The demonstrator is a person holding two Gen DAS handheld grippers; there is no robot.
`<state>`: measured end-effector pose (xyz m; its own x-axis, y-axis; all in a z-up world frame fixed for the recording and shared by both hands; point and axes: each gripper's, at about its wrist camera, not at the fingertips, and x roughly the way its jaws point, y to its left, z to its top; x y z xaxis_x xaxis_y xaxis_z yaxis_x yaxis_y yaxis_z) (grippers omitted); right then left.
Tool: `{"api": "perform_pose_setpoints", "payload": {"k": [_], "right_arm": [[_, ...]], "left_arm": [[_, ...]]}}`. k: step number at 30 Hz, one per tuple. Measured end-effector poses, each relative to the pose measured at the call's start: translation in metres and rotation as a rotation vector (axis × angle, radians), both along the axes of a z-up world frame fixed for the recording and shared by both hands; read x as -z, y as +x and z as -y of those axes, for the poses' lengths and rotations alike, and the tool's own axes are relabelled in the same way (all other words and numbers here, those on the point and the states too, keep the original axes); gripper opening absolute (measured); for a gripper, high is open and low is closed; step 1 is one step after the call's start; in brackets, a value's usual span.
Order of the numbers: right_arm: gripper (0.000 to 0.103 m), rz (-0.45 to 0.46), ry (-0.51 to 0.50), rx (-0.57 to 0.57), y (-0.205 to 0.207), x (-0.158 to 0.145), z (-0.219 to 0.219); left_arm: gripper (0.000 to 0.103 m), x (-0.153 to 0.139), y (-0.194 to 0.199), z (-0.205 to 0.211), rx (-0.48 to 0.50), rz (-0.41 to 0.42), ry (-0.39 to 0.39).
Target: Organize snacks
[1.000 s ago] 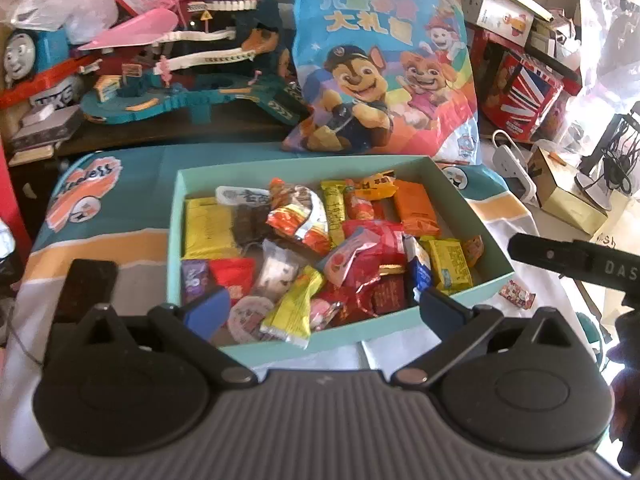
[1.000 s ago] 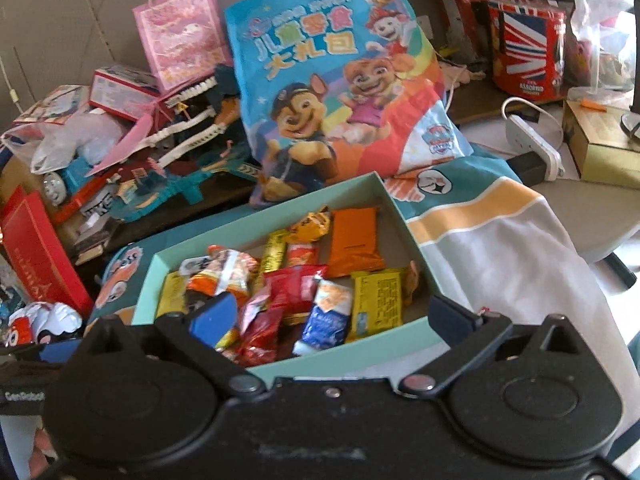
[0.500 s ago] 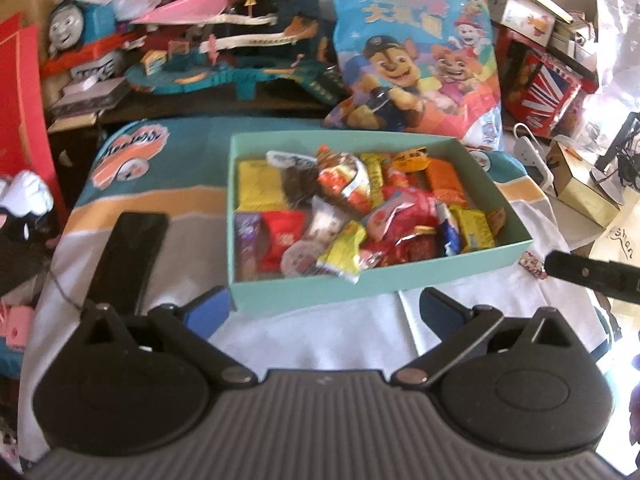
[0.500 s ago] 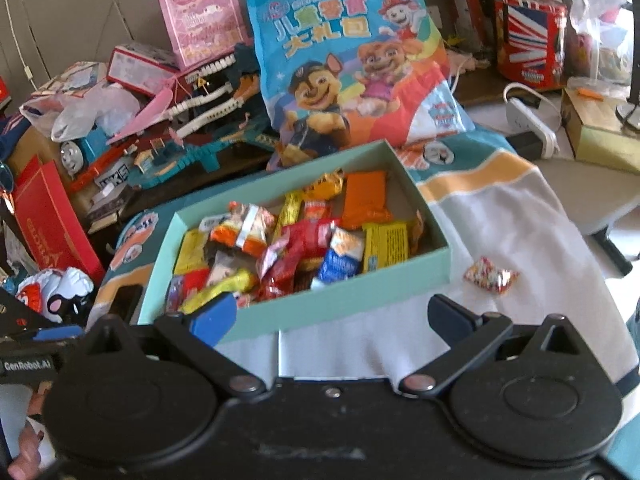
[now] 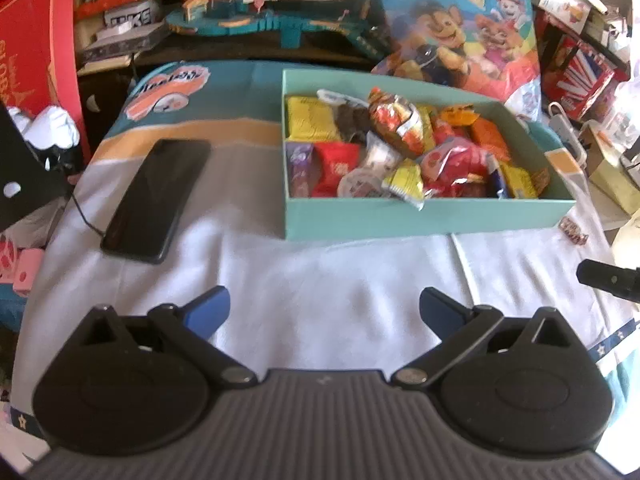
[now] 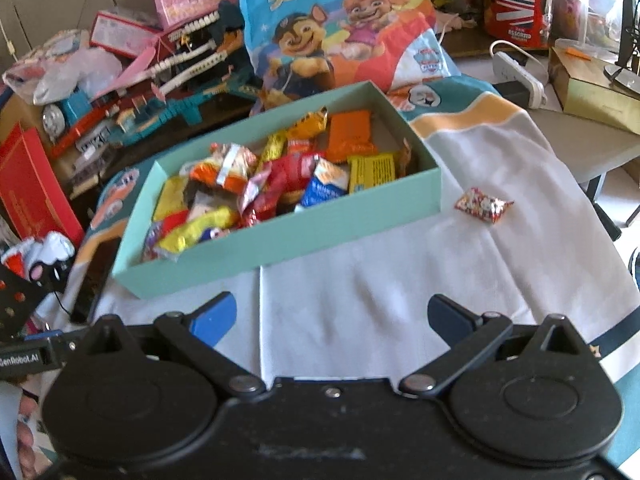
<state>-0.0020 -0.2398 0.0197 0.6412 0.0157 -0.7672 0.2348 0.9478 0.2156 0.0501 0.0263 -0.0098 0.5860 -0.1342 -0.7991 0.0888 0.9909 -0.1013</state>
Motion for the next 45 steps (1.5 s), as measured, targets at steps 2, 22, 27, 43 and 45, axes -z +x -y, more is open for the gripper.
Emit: {"api": "perform_pose_setpoints", "payload": {"k": [2,22,27,43,45], "right_arm": [[0.103,-0.007,-0.011,-0.006,0.001,0.002,-0.002],[0.103,-0.072,-0.057,0.008,0.016,0.011,0.008],[0.103,-0.085,-0.055,0.017,0.018,0.014,0.011],[0.103,-0.110,-0.069,0.012,0.027,0.017,0.014],[0.103,-0.111,-0.070,0.008,0.028,0.017,0.015]], "left_arm": [[0.103,0.003,0.002,0.000,-0.006,-0.007,0.004],[0.103,0.010,0.014,0.008,0.001,-0.025,0.073],[0.103,0.013,0.017,0.007,-0.014,-0.039,0.081],[0.103,0.018,0.025,0.007,-0.028,-0.056,0.091],[0.103,0.018,0.025,0.007,-0.026,-0.060,0.089]]}}
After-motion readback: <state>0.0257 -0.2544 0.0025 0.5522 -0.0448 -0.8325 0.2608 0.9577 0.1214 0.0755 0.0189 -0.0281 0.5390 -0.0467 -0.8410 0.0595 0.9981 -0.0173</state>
